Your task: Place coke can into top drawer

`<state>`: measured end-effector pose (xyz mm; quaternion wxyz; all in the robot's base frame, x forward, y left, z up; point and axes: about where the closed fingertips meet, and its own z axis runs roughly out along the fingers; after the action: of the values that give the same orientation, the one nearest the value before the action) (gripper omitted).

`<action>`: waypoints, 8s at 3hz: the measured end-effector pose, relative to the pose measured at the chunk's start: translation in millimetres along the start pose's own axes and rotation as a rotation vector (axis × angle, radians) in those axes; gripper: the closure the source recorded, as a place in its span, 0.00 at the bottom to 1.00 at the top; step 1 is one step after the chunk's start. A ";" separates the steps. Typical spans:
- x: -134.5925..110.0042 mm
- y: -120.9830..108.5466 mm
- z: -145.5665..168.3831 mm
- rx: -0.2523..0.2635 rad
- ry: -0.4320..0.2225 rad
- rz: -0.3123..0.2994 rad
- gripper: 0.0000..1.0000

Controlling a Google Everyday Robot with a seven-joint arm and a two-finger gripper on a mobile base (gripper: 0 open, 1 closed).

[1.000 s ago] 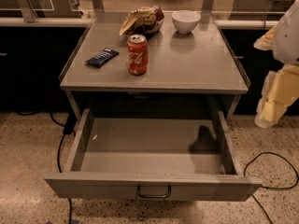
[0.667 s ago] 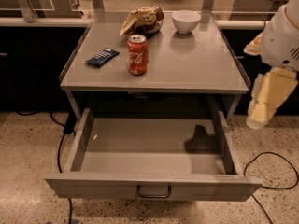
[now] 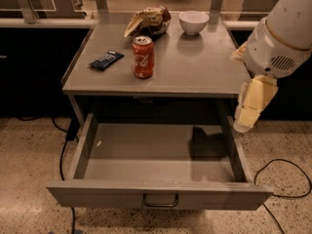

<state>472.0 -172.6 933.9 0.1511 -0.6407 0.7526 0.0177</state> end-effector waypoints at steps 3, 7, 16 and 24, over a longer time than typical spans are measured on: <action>-16.6 -11.6 33.7 0.041 0.052 0.001 0.00; -0.1 -66.3 48.4 0.264 -0.091 0.182 0.00; -103.4 -118.7 113.3 0.247 -0.392 0.111 0.00; -229.8 -214.7 199.0 0.347 -0.498 0.247 0.00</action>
Offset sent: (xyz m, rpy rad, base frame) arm 0.0145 0.0222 -0.0166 -0.0355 -0.0137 0.0270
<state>751.6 53.2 837.4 0.4344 -0.4853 0.7561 0.0636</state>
